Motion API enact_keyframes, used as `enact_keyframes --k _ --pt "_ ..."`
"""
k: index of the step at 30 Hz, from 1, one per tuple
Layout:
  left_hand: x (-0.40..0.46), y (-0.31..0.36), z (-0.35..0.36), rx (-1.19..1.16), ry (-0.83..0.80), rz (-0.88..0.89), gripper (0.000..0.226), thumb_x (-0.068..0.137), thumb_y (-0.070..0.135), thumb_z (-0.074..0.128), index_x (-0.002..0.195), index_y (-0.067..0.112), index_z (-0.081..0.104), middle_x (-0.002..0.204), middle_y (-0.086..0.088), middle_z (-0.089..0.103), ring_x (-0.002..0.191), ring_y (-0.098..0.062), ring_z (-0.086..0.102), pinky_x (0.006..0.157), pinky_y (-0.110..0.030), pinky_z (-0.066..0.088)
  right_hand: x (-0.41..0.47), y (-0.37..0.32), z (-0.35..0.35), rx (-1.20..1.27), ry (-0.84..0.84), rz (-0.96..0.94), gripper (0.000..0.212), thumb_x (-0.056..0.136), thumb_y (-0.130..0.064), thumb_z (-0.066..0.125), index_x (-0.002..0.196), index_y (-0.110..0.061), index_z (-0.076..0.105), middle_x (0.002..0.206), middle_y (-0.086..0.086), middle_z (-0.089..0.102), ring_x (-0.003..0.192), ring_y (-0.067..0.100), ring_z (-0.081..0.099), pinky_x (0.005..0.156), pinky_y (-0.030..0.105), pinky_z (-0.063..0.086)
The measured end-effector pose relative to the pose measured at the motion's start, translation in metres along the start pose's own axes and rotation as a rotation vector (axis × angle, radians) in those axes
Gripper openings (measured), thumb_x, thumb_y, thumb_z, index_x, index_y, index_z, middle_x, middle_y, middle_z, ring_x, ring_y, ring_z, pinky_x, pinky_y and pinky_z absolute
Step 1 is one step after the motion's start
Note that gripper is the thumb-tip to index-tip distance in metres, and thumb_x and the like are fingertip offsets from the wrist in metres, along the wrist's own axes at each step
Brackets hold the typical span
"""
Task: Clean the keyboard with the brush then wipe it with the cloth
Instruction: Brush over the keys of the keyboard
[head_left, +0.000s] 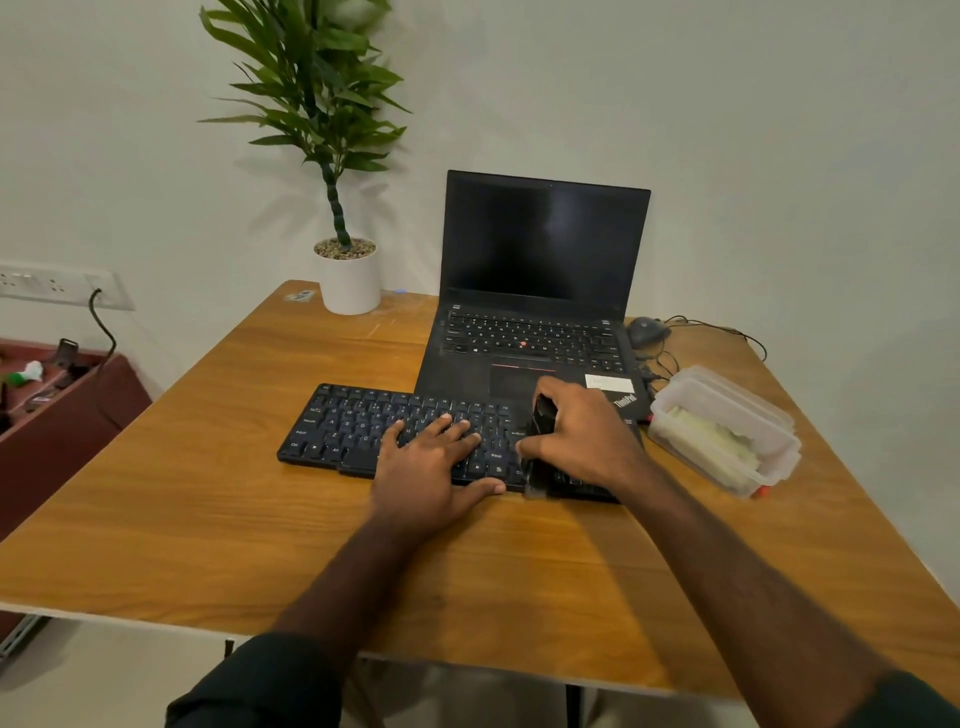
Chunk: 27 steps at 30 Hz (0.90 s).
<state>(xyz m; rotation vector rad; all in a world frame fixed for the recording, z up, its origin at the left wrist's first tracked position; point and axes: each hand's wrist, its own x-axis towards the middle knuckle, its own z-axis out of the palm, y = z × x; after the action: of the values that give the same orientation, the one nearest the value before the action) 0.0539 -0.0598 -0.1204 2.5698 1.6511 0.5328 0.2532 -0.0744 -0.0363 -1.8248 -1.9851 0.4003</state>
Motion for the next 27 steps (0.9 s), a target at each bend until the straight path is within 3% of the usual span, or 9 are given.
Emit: enact_keyframes --k 4,7,10,14,18,20,23,27 --pt "-0.002 0.001 0.0 0.002 -0.002 -0.009 0.089 0.076 0.09 0.025 0.144 0.037 0.047 0.155 0.013 0.04 0.147 -0.005 0.025 0.121 -0.051 0.01 -0.01 0.011 -0.014 0.122 -0.056 0.053 0.034 0.072 -0.028 0.087 0.084 -0.02 0.056 0.081 -0.001 0.063 0.076 0.015 0.061 0.063 0.033 0.05" --pt "-0.001 0.001 -0.002 -0.006 -0.019 -0.014 0.086 0.077 0.089 0.029 0.145 0.037 0.046 0.156 0.014 0.037 0.147 -0.004 0.023 0.121 -0.05 0.008 -0.011 0.028 -0.029 0.253 0.134 0.097 0.034 0.073 -0.023 0.087 0.085 -0.021 0.056 0.084 -0.001 0.062 0.078 0.013 0.06 0.064 0.03 0.047" --pt "-0.002 0.002 -0.003 -0.015 -0.017 -0.015 0.088 0.076 0.089 0.033 0.145 0.037 0.045 0.156 0.014 0.037 0.148 -0.004 0.023 0.122 -0.05 0.008 -0.012 0.037 -0.027 0.201 0.268 0.126 0.037 0.074 -0.027 0.087 0.092 -0.022 0.054 0.087 -0.004 0.062 0.081 0.011 0.059 0.064 0.027 0.044" --pt "-0.002 0.001 0.0 -0.004 0.004 -0.007 0.087 0.077 0.089 0.03 0.144 0.036 0.047 0.155 0.013 0.04 0.147 -0.005 0.025 0.121 -0.051 0.01 -0.017 0.038 -0.009 0.203 0.209 0.084 0.037 0.075 -0.028 0.085 0.088 -0.024 0.051 0.084 -0.003 0.062 0.078 0.014 0.06 0.061 0.029 0.046" --pt "-0.002 0.0 0.001 -0.001 0.001 -0.007 0.084 0.079 0.087 0.033 0.145 0.036 0.046 0.155 0.013 0.039 0.148 -0.005 0.024 0.121 -0.051 0.009 -0.014 0.037 -0.019 0.193 -0.011 0.086 0.033 0.071 -0.021 0.086 0.085 -0.022 0.057 0.085 0.001 0.065 0.081 0.019 0.064 0.067 0.038 0.057" --pt "-0.001 0.0 0.001 -0.014 0.007 -0.006 0.083 0.079 0.087 0.032 0.144 0.036 0.047 0.155 0.013 0.039 0.148 -0.005 0.023 0.121 -0.052 0.009 -0.01 0.039 -0.026 0.234 0.059 0.091 0.033 0.071 -0.021 0.087 0.084 -0.023 0.057 0.085 0.001 0.065 0.082 0.02 0.064 0.068 0.04 0.058" --pt "-0.001 0.0 0.002 -0.013 0.008 -0.005 0.086 0.078 0.088 0.029 0.144 0.036 0.048 0.155 0.013 0.04 0.147 -0.006 0.024 0.121 -0.052 0.01 -0.007 0.035 -0.023 0.226 0.218 0.074 0.035 0.075 -0.026 0.086 0.088 -0.026 0.054 0.086 -0.004 0.064 0.081 0.012 0.061 0.064 0.029 0.05" --pt "0.0 -0.001 0.003 -0.005 0.009 0.003 0.084 0.079 0.088 0.031 0.144 0.036 0.048 0.155 0.012 0.04 0.147 -0.006 0.025 0.121 -0.053 0.01 -0.012 0.029 -0.009 0.176 0.055 0.057 0.034 0.075 -0.024 0.084 0.086 -0.027 0.052 0.086 -0.003 0.063 0.081 0.014 0.061 0.062 0.029 0.047"
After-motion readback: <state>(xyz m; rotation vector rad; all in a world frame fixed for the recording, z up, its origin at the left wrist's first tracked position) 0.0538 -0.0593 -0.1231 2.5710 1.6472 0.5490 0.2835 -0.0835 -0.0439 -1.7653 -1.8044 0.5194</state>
